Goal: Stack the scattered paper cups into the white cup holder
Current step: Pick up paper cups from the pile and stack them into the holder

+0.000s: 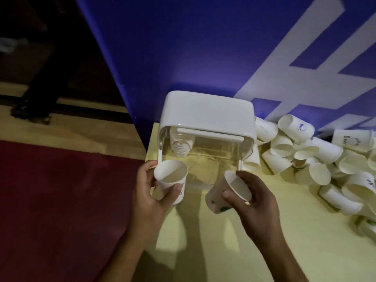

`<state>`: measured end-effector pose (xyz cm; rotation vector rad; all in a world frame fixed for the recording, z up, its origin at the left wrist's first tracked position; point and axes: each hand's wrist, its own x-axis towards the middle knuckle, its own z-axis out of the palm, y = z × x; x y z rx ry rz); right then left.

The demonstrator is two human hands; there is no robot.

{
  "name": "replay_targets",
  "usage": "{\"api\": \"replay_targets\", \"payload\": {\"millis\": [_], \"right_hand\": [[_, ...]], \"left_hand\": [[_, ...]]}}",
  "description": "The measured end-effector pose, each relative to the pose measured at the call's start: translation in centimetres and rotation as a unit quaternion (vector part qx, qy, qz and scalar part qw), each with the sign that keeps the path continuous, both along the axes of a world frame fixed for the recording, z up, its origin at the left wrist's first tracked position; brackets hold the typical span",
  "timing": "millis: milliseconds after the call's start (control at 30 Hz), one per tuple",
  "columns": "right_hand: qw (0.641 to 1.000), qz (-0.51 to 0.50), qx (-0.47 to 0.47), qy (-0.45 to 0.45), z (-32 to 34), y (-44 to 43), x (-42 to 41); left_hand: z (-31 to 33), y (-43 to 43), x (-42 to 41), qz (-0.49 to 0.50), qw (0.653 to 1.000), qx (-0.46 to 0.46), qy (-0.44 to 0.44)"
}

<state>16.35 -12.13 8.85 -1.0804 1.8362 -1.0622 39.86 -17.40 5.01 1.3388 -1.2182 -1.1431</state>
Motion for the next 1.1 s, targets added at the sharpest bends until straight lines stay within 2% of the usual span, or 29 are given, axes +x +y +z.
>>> {"api": "replay_targets", "payload": {"millis": [200,400,567,800,1100], "right_hand": [[0.998,0.035,-0.014,-0.057,0.2,-2.0,1.6],[0.995,0.033,-0.011,-0.089,-0.5,-3.4,1.8],[0.998,0.055,-0.02,-0.031,-0.9,-3.9,1.7],[0.998,0.035,-0.011,-0.059,-1.7,-4.1,1.7],[0.998,0.054,-0.023,-0.023,-2.7,-3.7,1.5]], "left_hand": [[-0.4,-1.9,0.4,-0.028,1.0,0.006,-0.005],[-0.7,-3.4,-0.4,-0.032,0.999,-0.035,-0.024],[-1.5,-4.2,-0.8,-0.029,0.997,-0.032,-0.06],[-3.0,-4.7,-0.7,-0.056,0.992,-0.017,-0.116],[-5.2,-5.6,-1.3,-0.1,0.967,-0.009,-0.234]]}}
